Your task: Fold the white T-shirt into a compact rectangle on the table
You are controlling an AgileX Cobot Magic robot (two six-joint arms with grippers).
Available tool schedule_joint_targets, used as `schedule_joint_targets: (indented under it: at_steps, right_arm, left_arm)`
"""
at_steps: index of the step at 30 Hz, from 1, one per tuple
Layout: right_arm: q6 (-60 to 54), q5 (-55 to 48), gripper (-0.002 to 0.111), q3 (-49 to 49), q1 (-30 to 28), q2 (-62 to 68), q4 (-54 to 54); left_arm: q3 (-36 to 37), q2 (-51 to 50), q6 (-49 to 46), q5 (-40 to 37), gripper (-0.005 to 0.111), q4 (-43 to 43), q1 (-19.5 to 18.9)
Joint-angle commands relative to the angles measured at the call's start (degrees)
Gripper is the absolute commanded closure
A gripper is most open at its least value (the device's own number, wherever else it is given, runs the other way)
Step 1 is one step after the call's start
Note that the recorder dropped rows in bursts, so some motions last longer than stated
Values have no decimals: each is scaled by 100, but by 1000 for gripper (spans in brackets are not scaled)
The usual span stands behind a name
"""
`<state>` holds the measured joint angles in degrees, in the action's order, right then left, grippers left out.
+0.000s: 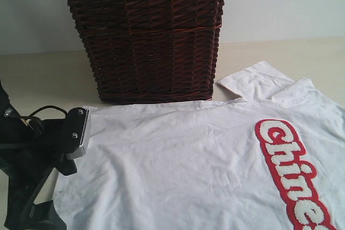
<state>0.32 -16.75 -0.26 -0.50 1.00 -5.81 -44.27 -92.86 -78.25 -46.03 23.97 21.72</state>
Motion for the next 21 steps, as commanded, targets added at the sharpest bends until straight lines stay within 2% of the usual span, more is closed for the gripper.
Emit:
schedule_joint_targets:
  at_steps: [1, 6, 21]
  right_arm:
    - [-32, 51, 91, 26, -14, -34, -12]
    - [-32, 51, 91, 26, -14, -34, -12]
    - [-32, 51, 91, 26, -14, -34, -12]
  left_arm:
    - [286, -25, -348, 142, 12, 313, -9]
    - [626, -199, -460, 926, 12, 167, 70]
    - [653, -585, -566, 1058, 12, 34, 117]
